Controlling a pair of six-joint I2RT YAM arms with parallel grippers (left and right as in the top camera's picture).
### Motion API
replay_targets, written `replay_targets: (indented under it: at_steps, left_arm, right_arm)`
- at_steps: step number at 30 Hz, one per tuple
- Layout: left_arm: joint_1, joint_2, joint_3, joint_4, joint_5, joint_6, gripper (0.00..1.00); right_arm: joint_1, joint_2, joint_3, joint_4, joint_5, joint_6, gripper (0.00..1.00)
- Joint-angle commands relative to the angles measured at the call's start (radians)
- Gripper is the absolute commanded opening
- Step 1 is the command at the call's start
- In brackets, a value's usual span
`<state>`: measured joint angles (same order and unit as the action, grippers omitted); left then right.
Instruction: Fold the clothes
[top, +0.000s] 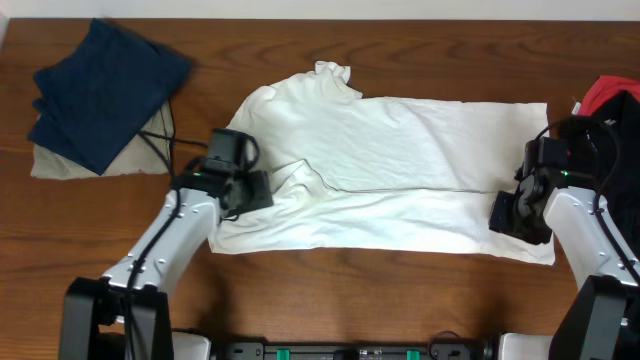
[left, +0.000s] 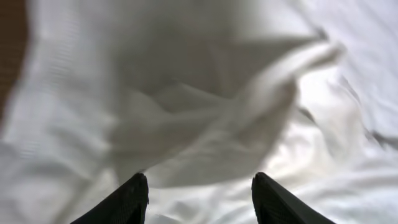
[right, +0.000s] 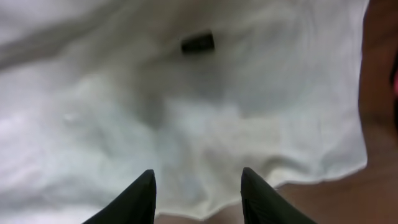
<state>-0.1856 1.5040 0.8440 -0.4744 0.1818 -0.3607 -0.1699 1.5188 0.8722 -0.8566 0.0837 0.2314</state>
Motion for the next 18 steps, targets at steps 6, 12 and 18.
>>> replay_targets:
  at_steps: [6,12,18]
  left_arm:
    - [0.104,0.082,-0.008,-0.011,-0.026,0.011,0.56]
    - [0.113,0.127,-0.044,-0.017,-0.014,0.007,0.56]
    - [0.126,0.129,-0.092,-0.071,-0.013,-0.025,0.55]
  right_arm:
    - [-0.007,-0.009,-0.032,0.018,-0.003,0.072,0.40]
    - [-0.007,-0.009,-0.085,0.060,-0.004,0.072,0.39]
    - [-0.008,-0.009,-0.161,0.108,0.064,0.099,0.38]
